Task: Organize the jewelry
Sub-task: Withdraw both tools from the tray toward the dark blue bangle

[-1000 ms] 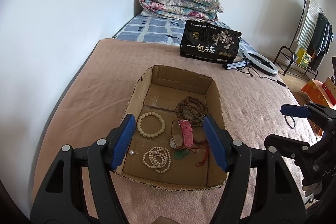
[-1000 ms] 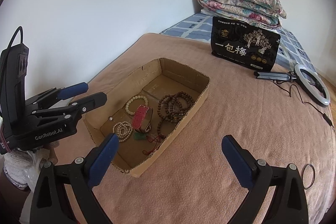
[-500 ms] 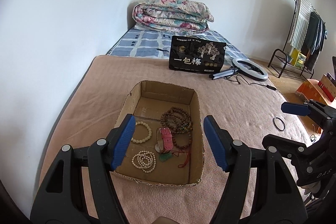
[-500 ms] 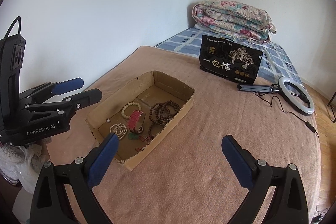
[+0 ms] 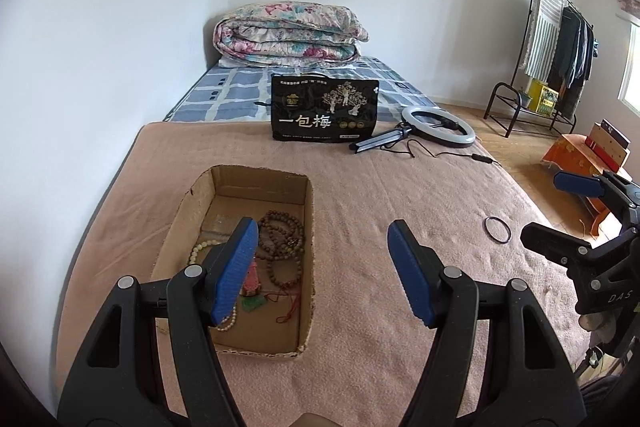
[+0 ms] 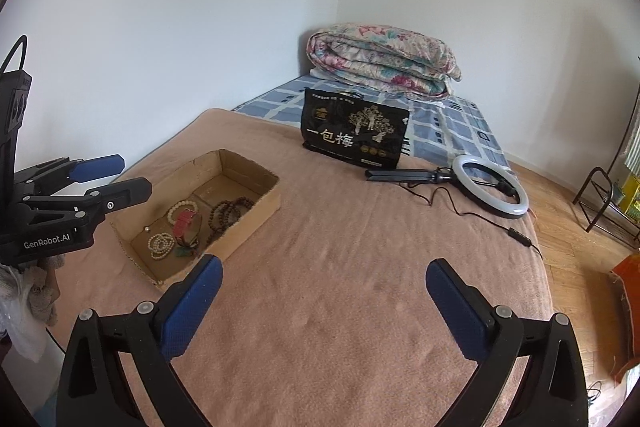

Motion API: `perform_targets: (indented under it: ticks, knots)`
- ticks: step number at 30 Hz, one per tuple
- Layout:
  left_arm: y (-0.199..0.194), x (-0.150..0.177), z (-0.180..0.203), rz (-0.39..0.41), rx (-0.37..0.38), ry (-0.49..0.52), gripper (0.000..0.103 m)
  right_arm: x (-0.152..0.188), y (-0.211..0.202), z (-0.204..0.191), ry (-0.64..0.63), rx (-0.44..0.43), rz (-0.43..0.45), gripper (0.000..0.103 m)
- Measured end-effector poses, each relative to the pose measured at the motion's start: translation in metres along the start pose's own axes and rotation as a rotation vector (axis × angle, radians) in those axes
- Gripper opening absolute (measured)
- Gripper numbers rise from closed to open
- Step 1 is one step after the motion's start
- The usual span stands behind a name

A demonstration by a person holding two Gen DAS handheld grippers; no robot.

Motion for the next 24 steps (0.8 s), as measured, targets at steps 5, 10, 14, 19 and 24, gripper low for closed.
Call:
perform_targets:
  ticks: [5, 10, 14, 19, 24]
  knots:
    - [0.009, 0.006, 0.032, -0.022, 0.035, 0.037, 0.069, 0.019, -0.013, 0.030, 0.027, 0.053, -0.002, 0.103]
    - [0.020, 0.014, 0.064, -0.049, 0.071, 0.075, 0.069, 0.042, -0.024, 0.060, 0.051, 0.094, -0.011, 0.103]
    - [0.031, 0.019, 0.087, -0.080, 0.105, 0.088, 0.069, 0.062, -0.031, 0.084, 0.083, 0.125, -0.027, 0.103]
    - [0.044, 0.028, 0.114, -0.105, 0.161, 0.096, 0.080, 0.090, -0.041, 0.115, 0.134, 0.164, -0.050, 0.103]
    - [0.065, 0.038, 0.141, -0.151, 0.200, 0.105, 0.081, 0.123, -0.051, 0.148, 0.197, 0.207, -0.075, 0.103]
Point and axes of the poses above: each gripper's, at about its wrist camera, not at the fingertips, and y roughly the way its jaws point, z to its right, x to its underside, the point moved 3 cm from there along y, roughly the way its jaws point, and after that the axes turned 13 degrees about -y, right-handed, at the moved point
